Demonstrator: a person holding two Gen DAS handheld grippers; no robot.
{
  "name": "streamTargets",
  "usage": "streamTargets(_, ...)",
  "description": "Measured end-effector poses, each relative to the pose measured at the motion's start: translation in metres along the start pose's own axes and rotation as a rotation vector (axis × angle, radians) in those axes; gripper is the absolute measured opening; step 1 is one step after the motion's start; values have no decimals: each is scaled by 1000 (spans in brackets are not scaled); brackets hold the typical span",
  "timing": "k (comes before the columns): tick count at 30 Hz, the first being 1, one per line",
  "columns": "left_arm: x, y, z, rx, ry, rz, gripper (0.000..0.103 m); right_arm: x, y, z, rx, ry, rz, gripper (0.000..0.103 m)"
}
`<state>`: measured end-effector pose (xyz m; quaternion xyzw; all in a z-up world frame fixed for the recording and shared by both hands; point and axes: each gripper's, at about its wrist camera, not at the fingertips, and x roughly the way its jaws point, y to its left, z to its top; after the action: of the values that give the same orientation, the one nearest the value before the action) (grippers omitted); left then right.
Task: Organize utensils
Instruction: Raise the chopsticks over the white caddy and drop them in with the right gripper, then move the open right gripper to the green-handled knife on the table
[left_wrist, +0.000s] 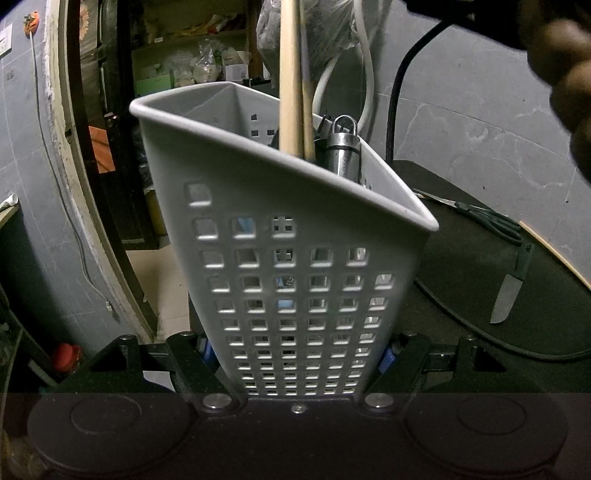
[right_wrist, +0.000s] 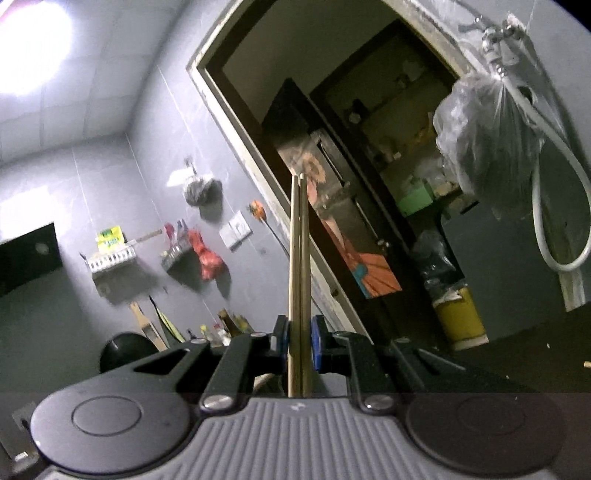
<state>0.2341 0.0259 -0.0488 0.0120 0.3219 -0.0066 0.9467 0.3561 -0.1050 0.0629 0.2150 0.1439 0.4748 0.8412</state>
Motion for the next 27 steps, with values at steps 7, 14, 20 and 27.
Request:
streamTargets(7, 1, 3, -1, -2, -2, -6, 76, -2, 8, -34, -92, 90, -60, 15)
streamTargets(14, 2, 4, -2, 1, -1, -7, 76, -17, 26, -63, -181, 200, -114, 29)
streamTargets(20, 1, 4, -1, 8, 1, -8, 76, -47, 39, -71, -205, 199, -176, 61)
streamTargets(27, 1, 3, 0, 18, 6, -8, 76, -115, 26, -75, -139, 159, -420, 98)
